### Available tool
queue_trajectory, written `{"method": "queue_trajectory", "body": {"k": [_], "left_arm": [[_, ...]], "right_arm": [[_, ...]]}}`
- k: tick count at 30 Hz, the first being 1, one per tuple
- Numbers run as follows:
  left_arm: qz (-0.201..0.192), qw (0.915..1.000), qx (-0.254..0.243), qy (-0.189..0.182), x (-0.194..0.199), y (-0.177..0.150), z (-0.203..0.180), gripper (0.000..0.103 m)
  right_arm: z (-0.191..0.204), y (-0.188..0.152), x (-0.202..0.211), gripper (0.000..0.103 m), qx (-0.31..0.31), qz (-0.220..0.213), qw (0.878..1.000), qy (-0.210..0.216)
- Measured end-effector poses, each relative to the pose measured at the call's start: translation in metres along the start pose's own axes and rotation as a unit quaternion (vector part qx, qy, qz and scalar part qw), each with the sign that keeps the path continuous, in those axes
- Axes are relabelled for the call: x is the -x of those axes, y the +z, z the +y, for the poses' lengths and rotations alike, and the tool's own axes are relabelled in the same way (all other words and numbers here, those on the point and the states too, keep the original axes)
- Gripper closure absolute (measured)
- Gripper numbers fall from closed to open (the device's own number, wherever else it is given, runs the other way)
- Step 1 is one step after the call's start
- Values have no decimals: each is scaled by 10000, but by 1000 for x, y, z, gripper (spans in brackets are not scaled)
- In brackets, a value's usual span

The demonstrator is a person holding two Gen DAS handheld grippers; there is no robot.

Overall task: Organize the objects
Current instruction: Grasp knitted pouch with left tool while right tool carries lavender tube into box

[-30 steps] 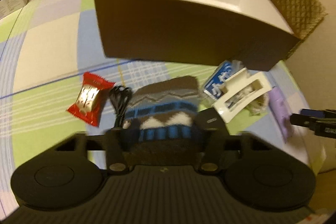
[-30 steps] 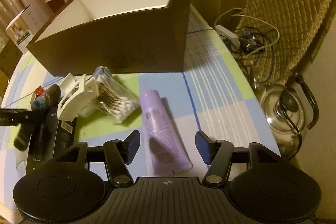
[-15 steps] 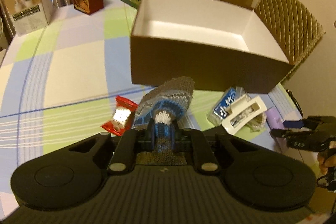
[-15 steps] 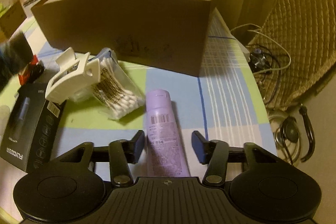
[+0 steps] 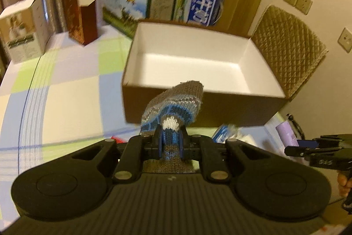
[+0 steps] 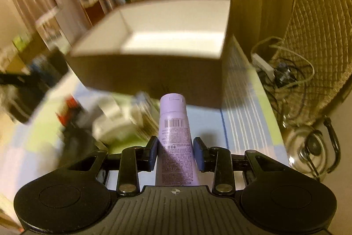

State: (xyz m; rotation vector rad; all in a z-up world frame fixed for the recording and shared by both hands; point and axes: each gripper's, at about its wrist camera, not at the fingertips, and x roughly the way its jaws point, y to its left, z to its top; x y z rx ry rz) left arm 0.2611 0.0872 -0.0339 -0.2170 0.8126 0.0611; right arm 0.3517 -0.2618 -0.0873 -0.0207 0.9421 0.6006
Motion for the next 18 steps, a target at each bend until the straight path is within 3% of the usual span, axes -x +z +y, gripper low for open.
{"method": "queue_trajectory", "body": {"k": [7, 13, 18], "left_arm": [[-244, 9989, -124, -382, -20, 47, -28, 93], [-399, 9975, -193, -558, -52, 97, -51, 95], [-243, 9981, -344, -459, -94, 125, -65, 95]], "right_arm": [[2, 62, 18, 71, -400, -407, 9969, 545], [5, 124, -4, 71, -685, -703, 9928, 692], [2, 158, -37, 71, -799, -609, 9930, 620]]}}
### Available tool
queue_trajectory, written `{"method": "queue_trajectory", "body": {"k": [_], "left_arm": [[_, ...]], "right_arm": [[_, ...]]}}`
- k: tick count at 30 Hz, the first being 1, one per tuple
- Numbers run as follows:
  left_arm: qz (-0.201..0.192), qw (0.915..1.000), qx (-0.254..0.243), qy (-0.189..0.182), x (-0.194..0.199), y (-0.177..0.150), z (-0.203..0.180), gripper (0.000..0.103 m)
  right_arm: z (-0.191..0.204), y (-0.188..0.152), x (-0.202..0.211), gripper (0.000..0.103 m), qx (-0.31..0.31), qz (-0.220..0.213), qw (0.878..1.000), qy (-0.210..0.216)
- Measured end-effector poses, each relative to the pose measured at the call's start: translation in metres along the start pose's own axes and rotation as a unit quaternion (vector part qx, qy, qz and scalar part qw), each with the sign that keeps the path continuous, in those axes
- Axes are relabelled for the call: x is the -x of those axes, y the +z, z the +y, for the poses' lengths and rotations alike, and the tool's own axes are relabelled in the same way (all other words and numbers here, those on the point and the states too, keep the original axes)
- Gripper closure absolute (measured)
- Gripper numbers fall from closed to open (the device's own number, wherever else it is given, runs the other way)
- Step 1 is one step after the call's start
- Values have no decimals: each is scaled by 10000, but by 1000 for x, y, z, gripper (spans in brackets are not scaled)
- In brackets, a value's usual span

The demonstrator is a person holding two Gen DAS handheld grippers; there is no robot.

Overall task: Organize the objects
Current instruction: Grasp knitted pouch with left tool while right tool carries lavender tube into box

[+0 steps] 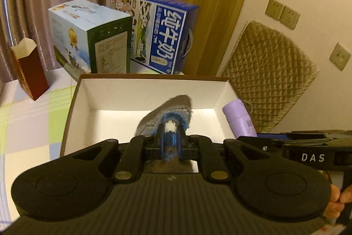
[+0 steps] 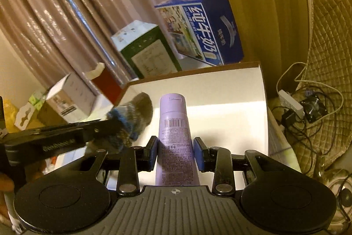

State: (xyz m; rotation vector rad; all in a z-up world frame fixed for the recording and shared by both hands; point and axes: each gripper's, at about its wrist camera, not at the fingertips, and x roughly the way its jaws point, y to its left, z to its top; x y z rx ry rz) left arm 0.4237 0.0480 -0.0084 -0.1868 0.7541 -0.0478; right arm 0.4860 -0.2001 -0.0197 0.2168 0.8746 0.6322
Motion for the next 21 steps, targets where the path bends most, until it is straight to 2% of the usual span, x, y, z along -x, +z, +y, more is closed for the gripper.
{"method": "queue_trajectory", "body": {"k": [5, 11, 14, 20, 21], "left_arm": [[315, 9994, 52, 154, -46, 4, 5, 95], [725, 9970, 117, 227, -80, -8, 10, 93], [882, 9956, 149, 264, -87, -14, 13, 85], [978, 9942, 245, 369, -86, -17, 21, 80], [918, 9933, 480, 512, -85, -17, 23, 79]], "right_arm": [[-14, 9, -35, 71, -303, 236, 9991, -194], [-28, 5, -69, 71, -492, 557, 9964, -418], [-31, 2, -79, 71, -524, 670, 9952, -485], [-36, -1, -92, 71, -568, 799, 9932, -624], [-37, -1, -93, 71, -576, 807, 9931, -624]]}}
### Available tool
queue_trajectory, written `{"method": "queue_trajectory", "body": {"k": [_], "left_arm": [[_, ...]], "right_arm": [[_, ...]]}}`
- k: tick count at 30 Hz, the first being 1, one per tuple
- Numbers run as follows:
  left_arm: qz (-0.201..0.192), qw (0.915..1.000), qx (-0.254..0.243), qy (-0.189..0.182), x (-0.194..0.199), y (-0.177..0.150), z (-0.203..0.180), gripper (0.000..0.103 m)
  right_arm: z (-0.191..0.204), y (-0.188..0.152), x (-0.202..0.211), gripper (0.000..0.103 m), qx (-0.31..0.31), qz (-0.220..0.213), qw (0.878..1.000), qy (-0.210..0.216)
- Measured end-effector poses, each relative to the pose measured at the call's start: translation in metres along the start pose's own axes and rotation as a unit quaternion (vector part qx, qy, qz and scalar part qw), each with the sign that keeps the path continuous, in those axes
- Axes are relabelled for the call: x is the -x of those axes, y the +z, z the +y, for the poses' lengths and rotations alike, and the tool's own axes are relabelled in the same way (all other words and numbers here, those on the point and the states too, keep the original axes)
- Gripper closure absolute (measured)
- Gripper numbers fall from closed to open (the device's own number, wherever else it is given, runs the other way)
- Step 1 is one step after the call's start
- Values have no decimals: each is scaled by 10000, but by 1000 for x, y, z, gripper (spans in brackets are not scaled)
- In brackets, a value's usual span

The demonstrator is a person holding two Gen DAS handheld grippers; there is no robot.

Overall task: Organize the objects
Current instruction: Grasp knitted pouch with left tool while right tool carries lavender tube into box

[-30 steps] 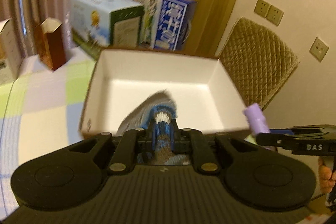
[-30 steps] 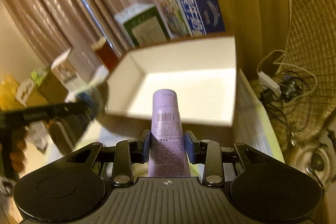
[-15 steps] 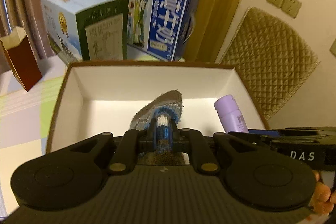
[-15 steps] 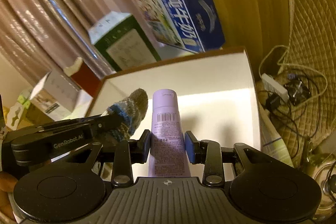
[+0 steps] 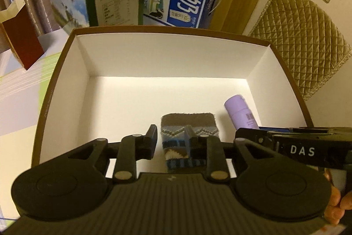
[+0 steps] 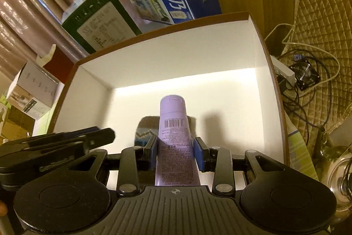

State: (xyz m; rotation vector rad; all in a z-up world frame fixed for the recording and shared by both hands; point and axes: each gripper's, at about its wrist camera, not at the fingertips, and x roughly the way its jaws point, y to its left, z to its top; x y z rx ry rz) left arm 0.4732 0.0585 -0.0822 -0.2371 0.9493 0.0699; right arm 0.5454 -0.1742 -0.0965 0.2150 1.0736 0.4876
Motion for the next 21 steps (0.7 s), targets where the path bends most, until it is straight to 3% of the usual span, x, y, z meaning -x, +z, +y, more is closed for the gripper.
{"method": "queue_trajectory", "body": {"k": [5, 12, 21], "left_arm": [[14, 10000, 28, 53, 6, -1, 3, 66], [2, 9999, 7, 133, 17, -4, 5, 45], [-88, 9997, -16, 247, 37, -12, 4, 35]], "right_arm": [[-2, 3, 1, 61, -69, -137, 9998, 121], [7, -2, 11, 47, 395, -159, 9991, -2], [14, -19, 29, 33, 712, -258, 9971, -113]]}}
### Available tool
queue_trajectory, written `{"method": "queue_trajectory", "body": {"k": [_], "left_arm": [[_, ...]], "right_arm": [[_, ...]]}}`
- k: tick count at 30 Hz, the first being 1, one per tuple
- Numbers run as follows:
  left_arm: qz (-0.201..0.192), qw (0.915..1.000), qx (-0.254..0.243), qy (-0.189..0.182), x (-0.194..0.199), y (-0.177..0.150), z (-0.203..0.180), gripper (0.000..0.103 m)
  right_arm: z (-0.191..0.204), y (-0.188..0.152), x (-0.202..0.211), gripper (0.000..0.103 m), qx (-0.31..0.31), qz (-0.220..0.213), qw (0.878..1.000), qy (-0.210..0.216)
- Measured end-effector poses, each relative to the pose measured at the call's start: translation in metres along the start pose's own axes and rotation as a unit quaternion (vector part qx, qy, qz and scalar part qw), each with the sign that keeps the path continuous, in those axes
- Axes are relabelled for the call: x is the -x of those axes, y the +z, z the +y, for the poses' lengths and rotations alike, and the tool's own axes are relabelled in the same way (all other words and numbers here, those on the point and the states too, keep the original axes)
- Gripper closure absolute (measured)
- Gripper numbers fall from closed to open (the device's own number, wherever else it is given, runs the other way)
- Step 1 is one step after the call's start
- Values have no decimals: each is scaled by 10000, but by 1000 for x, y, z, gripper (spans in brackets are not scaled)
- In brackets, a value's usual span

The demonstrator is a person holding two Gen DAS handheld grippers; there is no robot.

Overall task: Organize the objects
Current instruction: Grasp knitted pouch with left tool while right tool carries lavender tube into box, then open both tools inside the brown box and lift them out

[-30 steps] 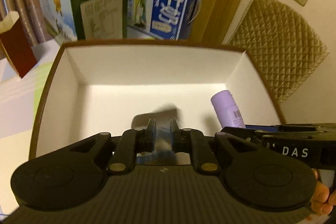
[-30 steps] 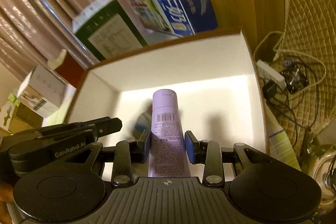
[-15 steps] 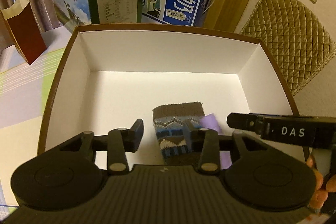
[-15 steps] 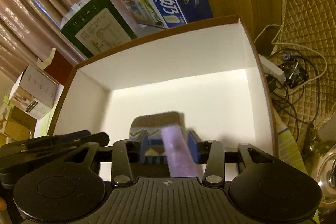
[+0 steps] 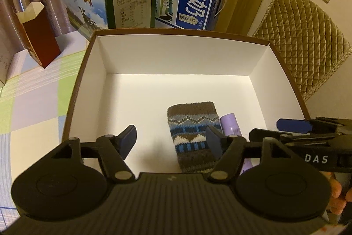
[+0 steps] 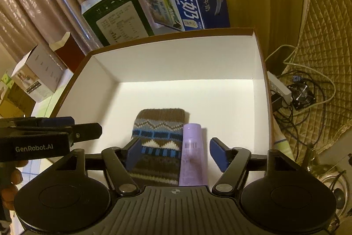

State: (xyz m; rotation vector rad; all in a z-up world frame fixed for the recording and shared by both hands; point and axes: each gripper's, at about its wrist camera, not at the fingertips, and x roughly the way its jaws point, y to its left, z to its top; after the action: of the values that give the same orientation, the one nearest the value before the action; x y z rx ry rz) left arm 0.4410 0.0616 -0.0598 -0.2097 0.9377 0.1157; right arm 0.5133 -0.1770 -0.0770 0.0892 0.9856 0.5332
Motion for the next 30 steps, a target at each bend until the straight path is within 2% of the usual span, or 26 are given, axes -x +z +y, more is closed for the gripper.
{"method": "queue_trajectory", "body": {"k": [10, 12, 30], "left_arm": [[-180, 9998, 34, 97, 31, -11, 0, 33], [-228, 9997, 59, 104, 39, -13, -1, 29], [-689, 9966, 421, 178, 124, -58, 3, 26]], "right_arm": [[9, -10, 31, 21, 52, -280, 9996, -62], [12, -12, 38, 19, 79, -353, 9993, -93], [30, -51, 109, 10, 231, -956, 9949, -228]]}}
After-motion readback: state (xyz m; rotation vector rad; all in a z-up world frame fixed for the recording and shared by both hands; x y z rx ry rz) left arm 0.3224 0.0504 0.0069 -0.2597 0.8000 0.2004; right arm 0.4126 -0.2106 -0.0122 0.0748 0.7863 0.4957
